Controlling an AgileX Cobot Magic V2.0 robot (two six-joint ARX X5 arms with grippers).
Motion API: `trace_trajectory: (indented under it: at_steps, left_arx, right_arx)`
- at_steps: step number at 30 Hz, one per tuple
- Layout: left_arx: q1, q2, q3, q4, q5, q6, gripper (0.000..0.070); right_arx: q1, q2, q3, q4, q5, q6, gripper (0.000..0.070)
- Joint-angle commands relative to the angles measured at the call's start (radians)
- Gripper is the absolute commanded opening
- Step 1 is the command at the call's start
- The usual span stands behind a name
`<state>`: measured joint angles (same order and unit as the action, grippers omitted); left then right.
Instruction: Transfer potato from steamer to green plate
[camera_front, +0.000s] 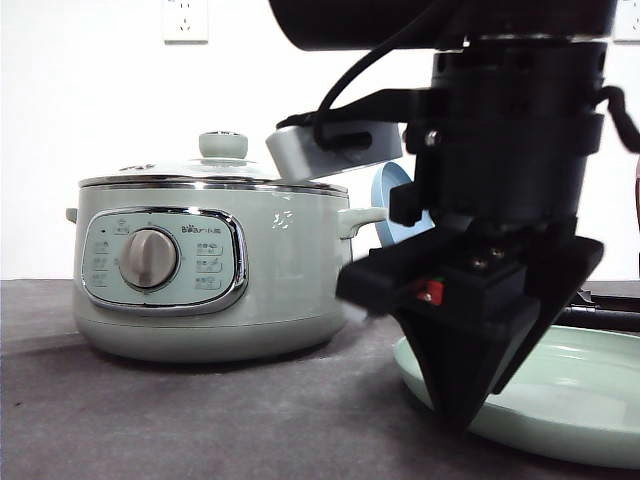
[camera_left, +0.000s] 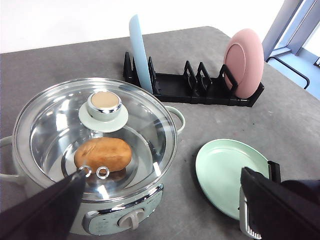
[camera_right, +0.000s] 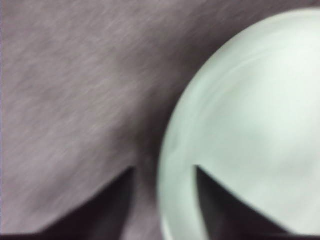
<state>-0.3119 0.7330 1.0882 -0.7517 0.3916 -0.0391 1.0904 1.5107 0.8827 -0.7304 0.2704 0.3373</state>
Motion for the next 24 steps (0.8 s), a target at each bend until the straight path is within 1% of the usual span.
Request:
trace_trajectory:
  at_steps: [1, 3, 4, 8, 9, 11, 12, 13, 15, 16, 17, 20, 24]
  left_arx:
    - [-0.005, 0.005, 0.018, 0.011, 0.003, 0.013, 0.0636]
    - [-0.005, 0.005, 0.018, 0.012, 0.003, 0.013, 0.0636]
    - [-0.005, 0.005, 0.018, 0.012, 0.003, 0.013, 0.0636]
    - [-0.005, 0.006, 0.018, 0.012, 0.003, 0.013, 0.0636]
    - [-0.005, 0.006, 0.018, 0.012, 0.002, 0.013, 0.0636]
    - [-0.005, 0.006, 0.018, 0.012, 0.003, 0.012, 0.0636]
    - [-0.005, 0.006, 0.018, 0.012, 0.003, 0.013, 0.0636]
    - [-0.005, 0.006, 0.018, 0.011, 0.003, 0.012, 0.0636]
    - [-0.005, 0.006, 0.018, 0.011, 0.003, 0.012, 0.0636]
    - [-0.005, 0.006, 0.018, 0.011, 0.003, 0.012, 0.0636]
    - [-0.005, 0.006, 0.018, 0.011, 0.003, 0.012, 0.0636]
    - [-0.005, 0.006, 0.018, 0.011, 0.003, 0.012, 0.0636]
    - [-0.005, 0.006, 0.018, 0.011, 0.003, 0.012, 0.0636]
  right_arx:
    - [-0.001, -0.016, 0.034, -0.013, -0.029, -0.013, 0.0368]
    - [-0.024, -0.051, 0.059, -0.039, -0.066, -0.036, 0.0411]
    - [-0.037, -0.068, 0.071, -0.049, -0.082, -0.049, 0.0422]
    - [-0.119, -0.164, 0.133, -0.072, -0.192, -0.113, 0.0428]
    - [-0.152, -0.194, 0.153, -0.075, -0.226, -0.129, 0.0428]
    - [-0.209, -0.239, 0.183, -0.078, -0.266, -0.154, 0.0430]
    - [-0.245, -0.264, 0.200, -0.079, -0.288, -0.167, 0.0440]
    - [-0.281, -0.288, 0.215, -0.080, -0.313, -0.178, 0.0471]
    - [-0.365, -0.334, 0.242, -0.081, -0.378, -0.202, 0.0555]
    - [-0.402, -0.354, 0.249, -0.081, -0.405, -0.211, 0.0569]
    - [-0.448, -0.377, 0.254, -0.080, -0.439, -0.222, 0.0570]
    - [-0.576, -0.439, 0.255, -0.086, -0.502, -0.254, 0.0570]
    - [-0.729, -0.507, 0.254, -0.112, -0.635, -0.300, 0.0570]
